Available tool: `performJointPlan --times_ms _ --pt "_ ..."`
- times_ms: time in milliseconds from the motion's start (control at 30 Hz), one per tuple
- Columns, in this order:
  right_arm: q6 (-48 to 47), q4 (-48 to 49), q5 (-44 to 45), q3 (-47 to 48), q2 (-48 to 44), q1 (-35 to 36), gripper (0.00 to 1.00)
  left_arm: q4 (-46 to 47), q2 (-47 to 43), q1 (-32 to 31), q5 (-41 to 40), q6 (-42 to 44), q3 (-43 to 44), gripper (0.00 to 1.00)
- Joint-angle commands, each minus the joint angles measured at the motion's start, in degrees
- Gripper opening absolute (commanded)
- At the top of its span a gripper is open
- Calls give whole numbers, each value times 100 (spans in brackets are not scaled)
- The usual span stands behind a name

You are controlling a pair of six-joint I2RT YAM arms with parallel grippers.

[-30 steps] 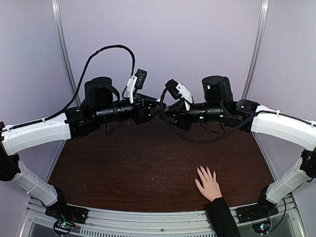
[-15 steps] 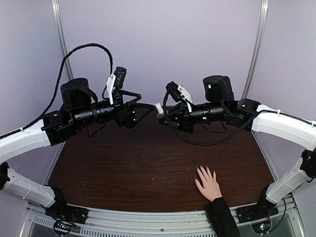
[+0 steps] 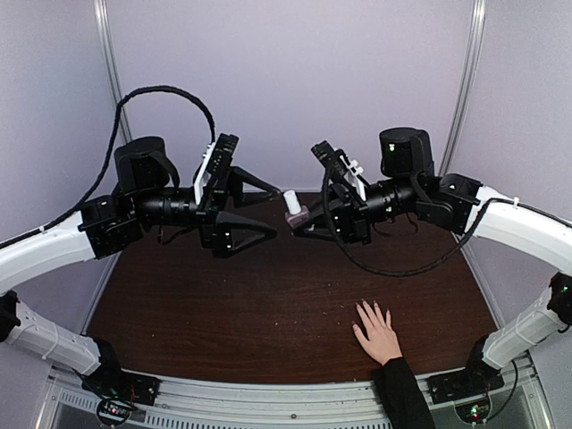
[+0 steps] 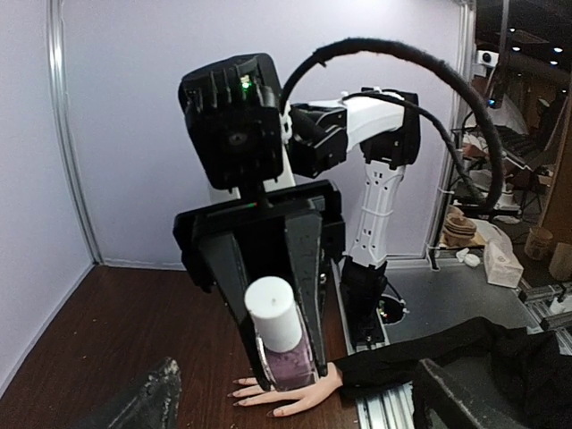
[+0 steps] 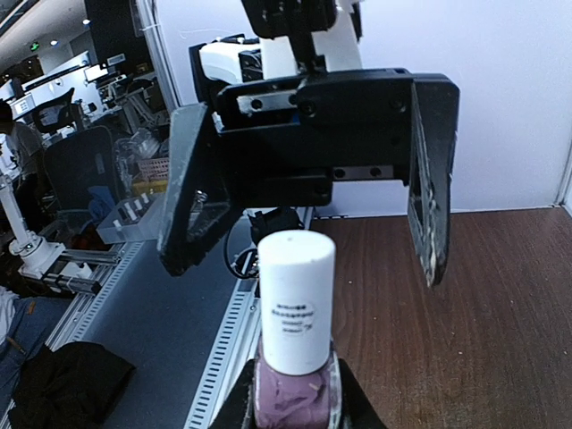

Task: Paint the nails
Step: Unscrew the cap of the nail polish bottle.

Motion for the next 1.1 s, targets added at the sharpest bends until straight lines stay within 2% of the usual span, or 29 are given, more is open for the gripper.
performJointPlan --times_ms 0,233,533,667,1067 --pt "93 177 -570 171 39 0 3 751 302 12 776 -175 157 88" --pt "194 296 -681 110 43 -1 2 1100 463 11 525 -247 103 86" --pt "283 406 -842 26 -9 7 2 1851 672 11 1009 -600 52 84" --pt "299 415 -859 -17 -44 14 2 2001 762 11 1138 -724 69 79" --pt "269 408 -1031 -20 -21 16 0 2307 789 3 1245 -686 -107 75"
